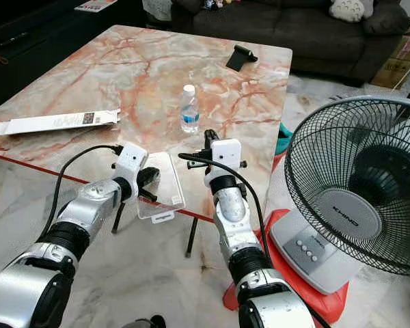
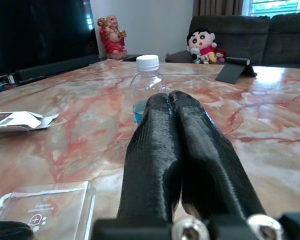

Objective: Picking trash to rubbish bin

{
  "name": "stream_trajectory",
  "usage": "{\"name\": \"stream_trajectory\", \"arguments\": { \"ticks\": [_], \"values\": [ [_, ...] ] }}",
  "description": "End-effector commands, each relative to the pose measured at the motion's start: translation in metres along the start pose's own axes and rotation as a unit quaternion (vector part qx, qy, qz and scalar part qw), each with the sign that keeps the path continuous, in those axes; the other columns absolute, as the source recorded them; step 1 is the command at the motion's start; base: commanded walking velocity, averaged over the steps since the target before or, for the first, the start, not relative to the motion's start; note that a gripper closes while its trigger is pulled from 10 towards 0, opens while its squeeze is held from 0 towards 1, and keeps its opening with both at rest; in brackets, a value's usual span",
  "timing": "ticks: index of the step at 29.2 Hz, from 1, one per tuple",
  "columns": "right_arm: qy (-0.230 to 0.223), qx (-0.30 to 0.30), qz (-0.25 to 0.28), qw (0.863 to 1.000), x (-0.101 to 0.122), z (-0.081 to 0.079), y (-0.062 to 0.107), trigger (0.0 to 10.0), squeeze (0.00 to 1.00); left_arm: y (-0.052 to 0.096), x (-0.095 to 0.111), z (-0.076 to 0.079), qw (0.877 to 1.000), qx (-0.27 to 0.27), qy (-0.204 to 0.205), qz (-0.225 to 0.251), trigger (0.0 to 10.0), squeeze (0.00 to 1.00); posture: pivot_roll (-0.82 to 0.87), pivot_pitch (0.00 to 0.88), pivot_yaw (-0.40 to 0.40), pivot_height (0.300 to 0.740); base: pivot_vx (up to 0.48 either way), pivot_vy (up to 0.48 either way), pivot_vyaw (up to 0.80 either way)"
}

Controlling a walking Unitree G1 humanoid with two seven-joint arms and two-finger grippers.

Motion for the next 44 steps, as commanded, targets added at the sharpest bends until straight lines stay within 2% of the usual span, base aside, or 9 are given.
{"name": "stream_trajectory", "arguments": {
  "ticks": [1, 14, 18, 22, 23, 25, 28, 32, 44],
  "values": [
    [-0.001, 0.004, -0.006, 1.0, -0.002, -0.002, 0.001, 10.0, 0.0, 0.003, -0.006, 0.001, 1.0, -0.011, -0.006, -0.011, 10.0, 0.0, 0.05, 0.07, 0.022, 0.74, 0.0, 0.0, 0.0],
    [0.0, 0.004, -0.005, 1.0, -0.001, -0.002, -0.001, 10.0, 0.0, 0.014, 0.003, 0.009, 0.999, -0.033, -0.028, 0.003, 10.0, 0.0, 0.05, 0.065, 0.02, 0.74, 0.0, 0.0, 0.0],
    [0.0, 0.002, -0.002, 1.0, 0.0, -0.001, -0.002, 10.0, 0.0, 0.018, 0.022, 0.004, 0.999, -0.016, -0.029, 0.035, 10.0, 0.0, 0.06, 0.066, 0.014, 0.74, 0.0, 0.0, 0.0],
    [-0.004, -0.002, 0.003, 1.0, 0.002, 0.002, -0.003, 10.0, 0.0, 0.025, 0.058, -0.004, 0.992, 0.008, -0.027, 0.121, 10.0, 0.0, 0.06, 0.065, 0.009, 0.74, 0.0, 0.0, 0.0],
    [-0.006, -0.004, 0.006, 1.0, 0.004, 0.003, -0.004, 10.0, 0.0, 0.03, 0.072, -0.012, 0.984, 0.035, -0.011, 0.173, 10.0, 0.0, 0.06, 0.062, 0.006, 0.74, 0.0, 0.0, 0.0],
    [-0.007, -0.005, 0.012, 1.0, 0.006, 0.003, -0.004, 10.0, 0.0, 0.035, 0.08, -0.02, 0.975, 0.067, -0.019, 0.21, 10.0, 0.0, 0.06, 0.058, 0.005, 0.74, 0.0, 0.0, 0.0],
    [-0.008, -0.008, 0.019, 1.0, 0.009, 0.005, -0.006, 10.0, 0.0, 0.042, 0.083, -0.03, 0.962, 0.123, -0.073, 0.233, 10.0, 0.0, 0.06, 0.054, 0.004, 0.74, 0.0, 0.0, 0.0],
    [-0.007, -0.015, 0.025, 1.0, 0.011, 0.011, -0.007, 10.0, 0.0, 0.053, 0.081, -0.042, 0.943, 0.178, -0.081, 0.27, 10.0, 0.0, 0.05, 0.05, 0.001, 0.74, 0.0, 0.0, 0.0],
    [0.0, -0.021, 0.03, 0.999, 0.009, 0.022, -0.003, 10.0, 0.0, 0.066, 0.052, -0.063, 0.932, 0.235, -0.087, 0.264, 10.0, 0.0, 0.05, 0.028, -0.012, 0.74, 0.0, 0.0, 0.0]
  ]
}}
Point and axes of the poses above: a point about 5 cm out from each wrist's last joint towards the gripper, its own y axis pointing back from the gripper into the wrist, its own x axis along the axis of the wrist's last joint, z = x × y, the point moved 4 cm from there along -y, pointing out of the wrist towards the gripper, and after that the axes turned 11 degrees about y, right-handed, at the moved point
